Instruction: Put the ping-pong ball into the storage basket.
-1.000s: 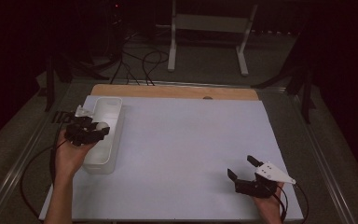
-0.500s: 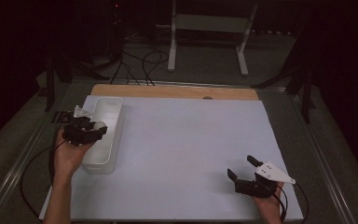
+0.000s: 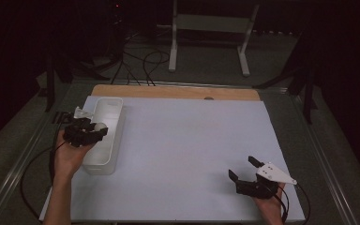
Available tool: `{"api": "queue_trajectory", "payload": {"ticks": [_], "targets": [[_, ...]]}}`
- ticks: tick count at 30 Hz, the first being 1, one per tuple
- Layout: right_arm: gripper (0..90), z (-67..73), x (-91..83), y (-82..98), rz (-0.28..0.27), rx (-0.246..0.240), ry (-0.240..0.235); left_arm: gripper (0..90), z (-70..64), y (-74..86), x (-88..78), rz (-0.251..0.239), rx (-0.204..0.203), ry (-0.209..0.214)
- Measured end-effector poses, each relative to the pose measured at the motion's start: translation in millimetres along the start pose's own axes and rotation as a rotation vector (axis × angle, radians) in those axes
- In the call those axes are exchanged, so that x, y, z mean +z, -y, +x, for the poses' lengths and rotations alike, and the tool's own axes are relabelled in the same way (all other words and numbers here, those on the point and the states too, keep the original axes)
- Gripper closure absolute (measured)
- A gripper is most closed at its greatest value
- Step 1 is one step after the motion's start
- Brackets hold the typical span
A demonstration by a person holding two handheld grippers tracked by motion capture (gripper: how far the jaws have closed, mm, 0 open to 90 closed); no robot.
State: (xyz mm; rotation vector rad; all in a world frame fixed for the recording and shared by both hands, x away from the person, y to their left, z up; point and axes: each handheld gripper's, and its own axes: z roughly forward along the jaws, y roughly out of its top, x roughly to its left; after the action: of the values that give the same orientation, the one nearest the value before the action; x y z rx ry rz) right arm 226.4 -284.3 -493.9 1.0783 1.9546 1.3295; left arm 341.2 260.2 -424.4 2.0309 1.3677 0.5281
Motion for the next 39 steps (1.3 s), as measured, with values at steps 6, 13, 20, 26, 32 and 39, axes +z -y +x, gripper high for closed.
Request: {"api": "queue_trajectory", "payload": {"ticks": [6, 13, 20, 26, 32, 39], "targets": [[7.8, -0.1, -0.5, -0.1, 0.001, -0.003, 0.003, 13.8, 3.2, 1.5, 2.6, 0.006, -0.054, 0.023], [7.8, -0.1, -0.6, -0.2, -0.001, -0.003, 0.002, 4.5, 1.6, 1.6, 3.5, 0.012, -0.04, 0.017], [7.8, 0.0, -0.6, -0.2, -0.001, -0.004, 0.002, 1.8, 0.0, 1.5, 2.9, -0.009, -0.031, 0.028], [7.8, -0.2, -0.7, -0.2, -0.003, -0.005, 0.002, 1.4, -0.8, 2.1, 2.3, -0.01, -0.027, 0.025], [7.8, -0.2, -0.8, -0.2, -0.003, -0.005, 0.002, 1.2, -3.7, 3.9, 3.4, -0.014, -0.019, 0.029], [7.8, 0.0, -0.5, -0.1, -0.002, -0.005, 0.001, 1.1, -6.5, 4.5, 0.4, -0.034, -0.014, 0.036]]}}
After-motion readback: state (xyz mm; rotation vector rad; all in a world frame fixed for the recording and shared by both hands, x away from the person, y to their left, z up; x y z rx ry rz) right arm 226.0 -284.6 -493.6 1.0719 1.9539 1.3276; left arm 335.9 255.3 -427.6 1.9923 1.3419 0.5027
